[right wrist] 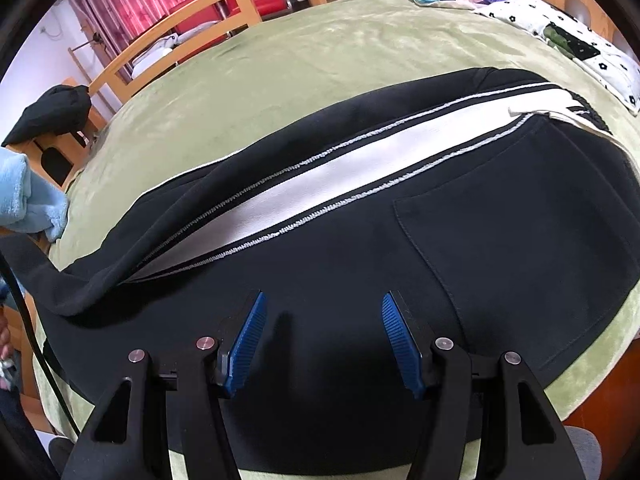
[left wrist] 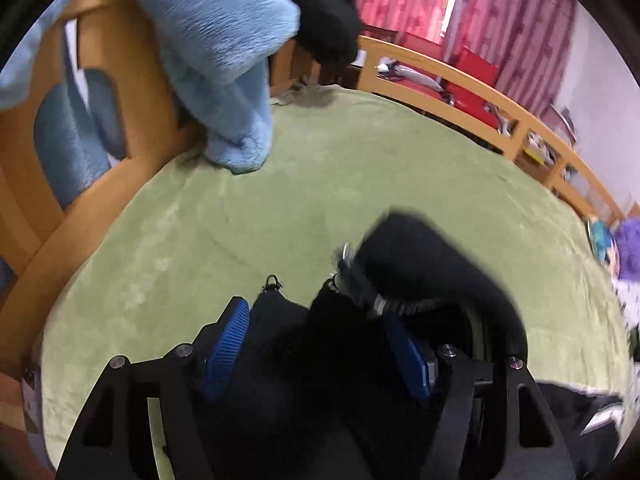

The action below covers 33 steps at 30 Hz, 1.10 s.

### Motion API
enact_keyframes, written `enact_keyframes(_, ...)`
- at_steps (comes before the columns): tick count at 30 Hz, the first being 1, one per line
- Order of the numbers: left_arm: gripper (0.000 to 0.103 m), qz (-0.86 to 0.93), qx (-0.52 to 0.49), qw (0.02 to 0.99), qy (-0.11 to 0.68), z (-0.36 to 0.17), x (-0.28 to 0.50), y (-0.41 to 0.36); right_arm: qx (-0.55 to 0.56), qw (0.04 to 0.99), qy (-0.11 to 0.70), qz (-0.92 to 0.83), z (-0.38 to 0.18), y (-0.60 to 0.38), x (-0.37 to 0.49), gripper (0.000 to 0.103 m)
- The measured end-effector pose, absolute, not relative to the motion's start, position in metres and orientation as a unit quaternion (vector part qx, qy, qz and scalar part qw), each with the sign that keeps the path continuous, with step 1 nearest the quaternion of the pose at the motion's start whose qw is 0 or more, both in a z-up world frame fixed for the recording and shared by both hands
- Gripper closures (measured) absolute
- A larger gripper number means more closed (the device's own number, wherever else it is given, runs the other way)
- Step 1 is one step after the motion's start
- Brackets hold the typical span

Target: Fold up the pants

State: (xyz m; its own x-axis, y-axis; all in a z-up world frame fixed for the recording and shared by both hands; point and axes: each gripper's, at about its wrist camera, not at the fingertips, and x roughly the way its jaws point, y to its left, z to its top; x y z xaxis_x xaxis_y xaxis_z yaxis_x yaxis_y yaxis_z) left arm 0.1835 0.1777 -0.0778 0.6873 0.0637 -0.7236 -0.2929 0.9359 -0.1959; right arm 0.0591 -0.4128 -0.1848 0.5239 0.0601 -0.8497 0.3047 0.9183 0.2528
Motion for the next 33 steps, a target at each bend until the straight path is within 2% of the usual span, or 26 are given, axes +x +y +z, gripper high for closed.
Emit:
enact_keyframes(3, 0.036, 0.084, -0.172, 0.911, 0.365, -0.064, 0.201, 0.179, 0.194, 0.849, 0.487, -0.066, -0.188, -0.410, 0.066, 0.043)
enact_keyframes(6, 0.035, 0.044, -0.165, 0.908, 0.383, -0.064, 0.231, 0.154, 0.194, 0.849, 0.486, -0.065, -0.189, -0.405, 0.069, 0.043)
enact_keyframes(10, 0.035, 0.019, -0.088, 0.907, 0.410, -0.076, 0.249, 0.112, 0.196, 0.849, 0.486, -0.069, -0.192, -0.403, 0.066, 0.043)
enact_keyframes(13, 0.035, 0.040, -0.073, 0.911, 0.403, -0.084, 0.232, 0.118, 0.196, 0.850, 0.484, -0.069, -0.190, -0.401, 0.064, 0.043)
enact_keyframes(20, 0.035, 0.049, -0.163, 0.876, 0.451, -0.134, 0.195, 0.173, 0.208, 0.848, 0.482, -0.072, -0.192, -0.405, 0.062, 0.043)
enact_keyframes(25, 0.037, 0.053, -0.219, 0.858, 0.462, -0.173, 0.205, 0.177, 0.219, 0.843, 0.485, -0.073, -0.193, -0.404, 0.067, 0.043)
enact_keyframes(27, 0.041, 0.054, -0.238, 0.853, 0.461, -0.184, 0.214, 0.177, 0.214, 0.842, 0.489, -0.075, -0.192, -0.403, 0.067, 0.043)
enact_keyframes(28, 0.050, 0.057, -0.245, 0.851, 0.461, -0.187, 0.219, 0.177, 0.211, 0.843, 0.489, -0.076, -0.191, -0.403, 0.066, 0.043)
enact_keyframes(30, 0.077, 0.062, -0.252, 0.851, 0.457, -0.192, 0.227, 0.178, 0.207, 0.843, 0.488, -0.083, -0.188, -0.403, 0.063, 0.043)
enact_keyframes(31, 0.097, 0.056, -0.254, 0.848, 0.461, -0.193, 0.229, 0.177, 0.207, 0.843, 0.488, -0.086, -0.187, -0.404, 0.061, 0.043)
enact_keyframes(33, 0.098, 0.042, -0.259, 0.853, 0.451, -0.184, 0.224, 0.178, 0.208, 0.843, 0.489, -0.090, -0.186, -0.405, 0.061, 0.043)
